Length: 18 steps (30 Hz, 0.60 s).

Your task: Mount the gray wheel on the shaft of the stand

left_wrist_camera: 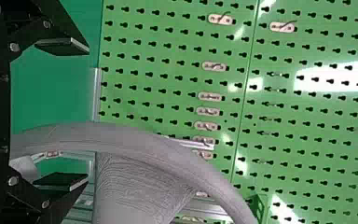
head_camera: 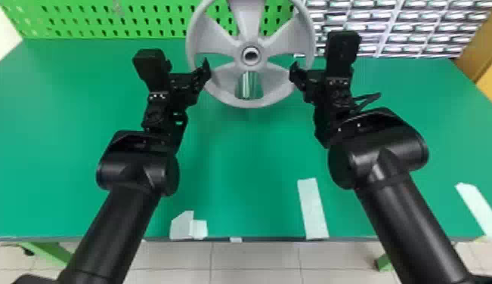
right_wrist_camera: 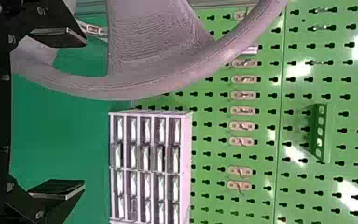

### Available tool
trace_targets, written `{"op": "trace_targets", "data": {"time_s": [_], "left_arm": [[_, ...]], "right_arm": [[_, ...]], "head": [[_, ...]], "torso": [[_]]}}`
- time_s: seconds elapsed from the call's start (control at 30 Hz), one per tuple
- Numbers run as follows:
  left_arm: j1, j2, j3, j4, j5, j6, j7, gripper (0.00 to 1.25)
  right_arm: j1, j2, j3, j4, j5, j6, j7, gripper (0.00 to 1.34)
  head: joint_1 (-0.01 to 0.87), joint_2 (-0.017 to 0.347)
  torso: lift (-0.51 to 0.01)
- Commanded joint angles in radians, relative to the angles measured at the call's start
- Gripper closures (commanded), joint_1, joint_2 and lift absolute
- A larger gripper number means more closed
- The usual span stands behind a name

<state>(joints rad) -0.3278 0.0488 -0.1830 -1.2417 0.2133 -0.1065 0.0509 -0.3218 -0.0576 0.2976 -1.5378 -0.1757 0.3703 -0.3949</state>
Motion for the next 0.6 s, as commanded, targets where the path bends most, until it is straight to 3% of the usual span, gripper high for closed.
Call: {"op": "trace_targets", "data": {"time_s": [0.0, 0.57], "left_arm": [[0.035, 0.000, 0.016, -0.048, -0.006, 0.005, 0.001, 0.30], [0.196, 0.014, 0.070, -0.246, -0.015, 0.048, 0.004, 0.31]], "right_arm": [[0.026, -0.005, 0.000, -0.028, -0.005, 0.002, 0.001, 0.22], [0.124, -0.038, 0.000, -0.130, -0.010, -0.021, 0.001, 0.22]], "head": [[0.865, 0.052], [0.865, 0.052]], "torso": [[-0.101], [-0.101]]}}
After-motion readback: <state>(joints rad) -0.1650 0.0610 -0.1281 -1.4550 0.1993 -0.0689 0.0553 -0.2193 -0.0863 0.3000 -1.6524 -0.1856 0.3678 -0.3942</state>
